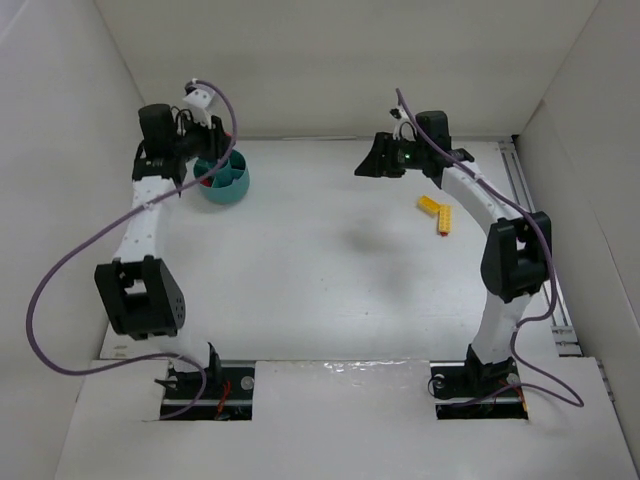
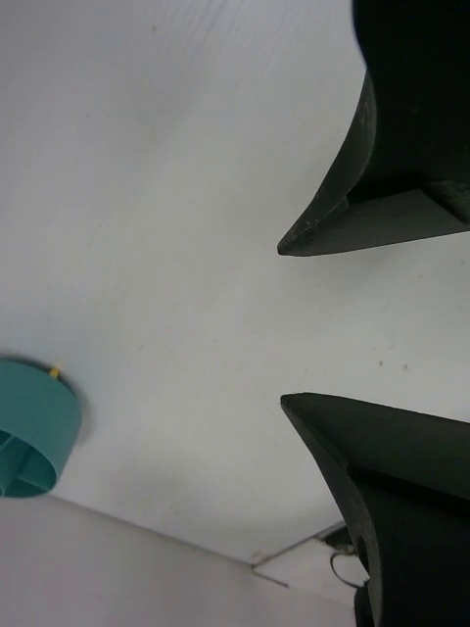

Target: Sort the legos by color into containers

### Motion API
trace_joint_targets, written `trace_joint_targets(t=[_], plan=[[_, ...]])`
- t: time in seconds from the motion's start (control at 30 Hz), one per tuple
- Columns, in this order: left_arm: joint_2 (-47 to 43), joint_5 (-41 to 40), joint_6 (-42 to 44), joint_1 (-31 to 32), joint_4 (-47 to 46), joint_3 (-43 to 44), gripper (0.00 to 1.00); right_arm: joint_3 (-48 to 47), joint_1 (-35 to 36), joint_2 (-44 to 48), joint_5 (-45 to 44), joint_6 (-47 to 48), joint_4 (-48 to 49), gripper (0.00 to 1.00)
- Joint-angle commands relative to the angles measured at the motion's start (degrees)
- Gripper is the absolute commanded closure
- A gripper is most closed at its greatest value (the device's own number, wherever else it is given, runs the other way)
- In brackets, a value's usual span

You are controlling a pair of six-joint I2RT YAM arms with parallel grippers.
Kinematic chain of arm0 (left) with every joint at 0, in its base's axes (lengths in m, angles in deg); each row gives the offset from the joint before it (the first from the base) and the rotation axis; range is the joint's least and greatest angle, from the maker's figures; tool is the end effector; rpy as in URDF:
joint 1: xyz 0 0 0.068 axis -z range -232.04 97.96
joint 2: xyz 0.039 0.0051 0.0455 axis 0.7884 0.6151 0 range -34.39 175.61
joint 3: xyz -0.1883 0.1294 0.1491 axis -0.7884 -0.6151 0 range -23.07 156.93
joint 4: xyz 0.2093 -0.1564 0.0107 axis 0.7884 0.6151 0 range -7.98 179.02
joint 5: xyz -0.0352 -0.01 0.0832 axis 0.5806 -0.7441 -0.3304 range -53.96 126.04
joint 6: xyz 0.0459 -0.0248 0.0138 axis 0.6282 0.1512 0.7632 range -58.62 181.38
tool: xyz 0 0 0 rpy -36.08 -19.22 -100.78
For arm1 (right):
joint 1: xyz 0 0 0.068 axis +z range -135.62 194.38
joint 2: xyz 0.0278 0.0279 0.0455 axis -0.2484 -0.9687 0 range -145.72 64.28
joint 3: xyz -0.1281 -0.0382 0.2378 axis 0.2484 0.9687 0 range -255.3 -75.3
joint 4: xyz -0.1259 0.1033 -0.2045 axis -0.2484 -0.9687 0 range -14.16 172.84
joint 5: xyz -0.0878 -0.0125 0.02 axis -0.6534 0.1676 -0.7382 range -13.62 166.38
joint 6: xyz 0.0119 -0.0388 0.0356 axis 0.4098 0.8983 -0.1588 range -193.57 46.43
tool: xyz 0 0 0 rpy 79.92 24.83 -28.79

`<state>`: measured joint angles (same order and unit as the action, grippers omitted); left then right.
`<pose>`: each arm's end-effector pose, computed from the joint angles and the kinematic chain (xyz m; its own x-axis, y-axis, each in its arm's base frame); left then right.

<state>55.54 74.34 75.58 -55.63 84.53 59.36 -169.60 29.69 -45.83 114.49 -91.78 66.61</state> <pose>0.3714 0.0011 0.3872 -0.0308 0.1910 -0.9811 0.5854 0.7990 0.1372 0.4275 0.1398 0.2982 -0.7087 0.0610 -0.7028 -0.5167 0.6335 0.5760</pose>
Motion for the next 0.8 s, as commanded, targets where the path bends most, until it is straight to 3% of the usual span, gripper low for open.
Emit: trace_joint_targets(t=[0.0, 0.13, 0.3, 0.5, 0.77], plan=[[8.7, -3.1, -1.3, -4.7, 17.7, 7.7, 1.0, 1.2, -1.2, 4.4, -4.5, 6.6, -2.8, 0.37], [16.5, -2.6, 0.6, -8.4, 27.5, 19.3, 1.0, 2.4, -2.5, 5.0, -5.2, 7.9, -3.4, 0.37], [20.3, -2.6, 6.2, -9.8, 32.9, 23.9, 1.0, 2.9, -2.5, 5.0, -5.8, 9.2, -3.9, 0.37], [22.6, -4.3, 13.4, -10.3, 35.1, 25.3, 1.0, 2.9, -2.5, 4.5, -5.8, 9.8, -3.9, 0.37], [24.2, -6.8, 15.3, -10.3, 34.0, 24.3, 0.98, 1.3, -2.5, 3.4, -5.8, 10.3, -5.0, 0.36]])
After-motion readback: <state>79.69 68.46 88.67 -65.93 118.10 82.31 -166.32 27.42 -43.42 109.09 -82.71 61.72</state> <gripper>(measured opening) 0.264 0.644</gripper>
